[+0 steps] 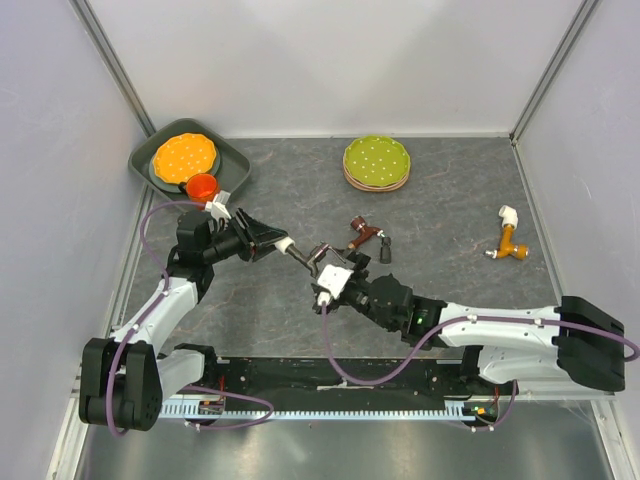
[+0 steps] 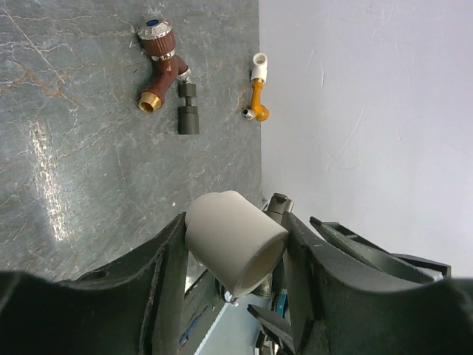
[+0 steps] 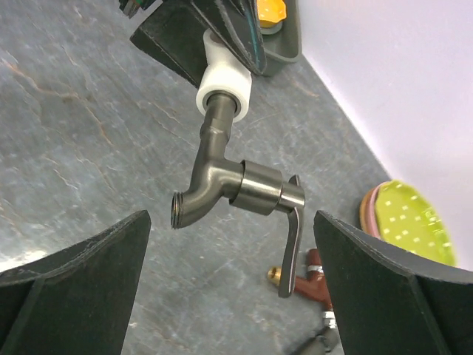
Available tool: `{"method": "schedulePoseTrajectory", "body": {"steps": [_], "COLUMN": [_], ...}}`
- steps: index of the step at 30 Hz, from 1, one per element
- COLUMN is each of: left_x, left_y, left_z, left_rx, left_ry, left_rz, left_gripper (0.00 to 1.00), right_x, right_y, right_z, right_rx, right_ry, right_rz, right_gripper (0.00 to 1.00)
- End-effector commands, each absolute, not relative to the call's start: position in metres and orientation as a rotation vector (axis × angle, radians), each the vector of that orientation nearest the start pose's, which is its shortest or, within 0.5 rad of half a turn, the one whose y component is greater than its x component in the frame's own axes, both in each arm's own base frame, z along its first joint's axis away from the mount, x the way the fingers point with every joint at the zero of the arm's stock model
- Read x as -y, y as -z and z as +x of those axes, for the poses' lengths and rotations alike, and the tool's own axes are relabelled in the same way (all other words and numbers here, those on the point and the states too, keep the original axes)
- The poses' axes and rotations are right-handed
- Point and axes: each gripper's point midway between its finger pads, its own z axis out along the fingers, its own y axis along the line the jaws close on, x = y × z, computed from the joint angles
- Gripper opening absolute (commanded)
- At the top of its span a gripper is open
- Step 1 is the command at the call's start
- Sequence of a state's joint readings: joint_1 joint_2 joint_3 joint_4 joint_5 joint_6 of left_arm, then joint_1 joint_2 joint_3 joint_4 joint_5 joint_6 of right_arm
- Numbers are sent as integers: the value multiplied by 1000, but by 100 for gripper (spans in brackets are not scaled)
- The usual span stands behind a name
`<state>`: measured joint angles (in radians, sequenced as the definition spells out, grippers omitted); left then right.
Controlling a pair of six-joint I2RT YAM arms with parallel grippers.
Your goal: Install the water faucets
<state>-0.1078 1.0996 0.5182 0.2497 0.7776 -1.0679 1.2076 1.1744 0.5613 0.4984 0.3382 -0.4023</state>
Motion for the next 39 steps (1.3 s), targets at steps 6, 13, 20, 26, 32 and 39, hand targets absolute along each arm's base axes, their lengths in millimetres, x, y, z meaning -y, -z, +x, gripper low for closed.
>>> {"method": "schedulePoseTrajectory", "body": {"steps": [6, 13, 20, 26, 32, 39], "left_x": [182, 183, 184, 184, 184, 185], "left_y": [-218, -220, -222, -224, -227, -228], "left_z": [282, 281, 280, 280, 279, 278], "left_rx": [-1997, -1995, -1990, -1984, -1974, -1969], "left_ry": [1510, 1518, 1528, 1531, 1537, 1542], "left_rz": [-312, -300, -286, -275, -265, -261], "left_gripper": [2, 2, 2, 2, 2, 2], "right_x": [-348, -360, -362, -368, -377, -385], "right_y": [-217, -209, -203, -204, -201, -201], "right_z": [222, 231, 244, 246, 238, 230], "right_rx": [-1160, -1137, -1104, -1125, -1216, -1328], "right_ry": [30, 135, 263, 239, 82, -134], "right_rz": [-1176, -1203, -1168, -1139, -1115, -1021], "right_gripper": [98, 97, 88, 64, 32, 4]}}
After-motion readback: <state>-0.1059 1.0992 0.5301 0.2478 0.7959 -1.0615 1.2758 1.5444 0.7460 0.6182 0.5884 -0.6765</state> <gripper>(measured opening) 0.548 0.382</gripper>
